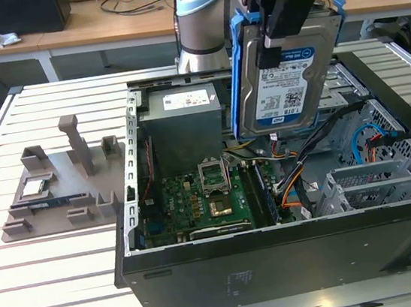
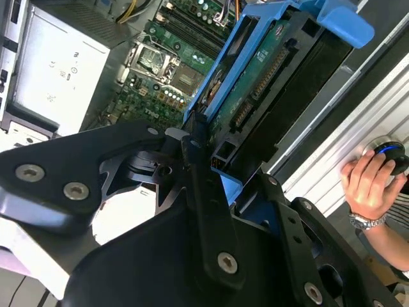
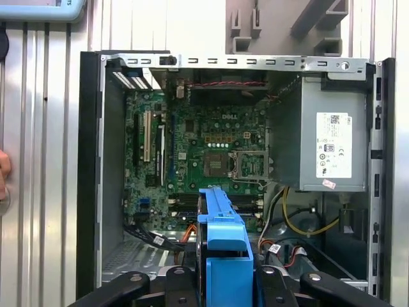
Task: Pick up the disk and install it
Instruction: 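Pick up the disk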
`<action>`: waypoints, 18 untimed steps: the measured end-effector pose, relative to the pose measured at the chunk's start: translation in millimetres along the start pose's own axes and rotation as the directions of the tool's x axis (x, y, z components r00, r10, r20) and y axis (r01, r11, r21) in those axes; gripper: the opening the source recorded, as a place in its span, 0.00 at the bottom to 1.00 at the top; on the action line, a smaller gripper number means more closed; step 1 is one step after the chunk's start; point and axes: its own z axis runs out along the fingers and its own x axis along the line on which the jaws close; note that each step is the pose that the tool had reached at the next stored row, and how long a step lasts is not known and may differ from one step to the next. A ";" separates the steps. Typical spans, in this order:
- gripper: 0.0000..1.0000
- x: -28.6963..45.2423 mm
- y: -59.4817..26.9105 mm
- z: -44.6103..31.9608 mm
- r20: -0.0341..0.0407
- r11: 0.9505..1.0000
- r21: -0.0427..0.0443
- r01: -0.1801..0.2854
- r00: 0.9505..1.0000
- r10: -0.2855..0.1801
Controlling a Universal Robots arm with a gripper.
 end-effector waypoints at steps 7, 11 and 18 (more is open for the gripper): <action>0.37 51.5 -18.7 3.4 0.000 1.000 0.000 0.000 1.000 0.000; 0.37 52.4 -29.6 3.4 0.000 1.000 0.000 0.000 1.000 0.000; 0.37 54.6 -42.2 3.5 0.000 1.000 0.000 0.000 1.000 0.000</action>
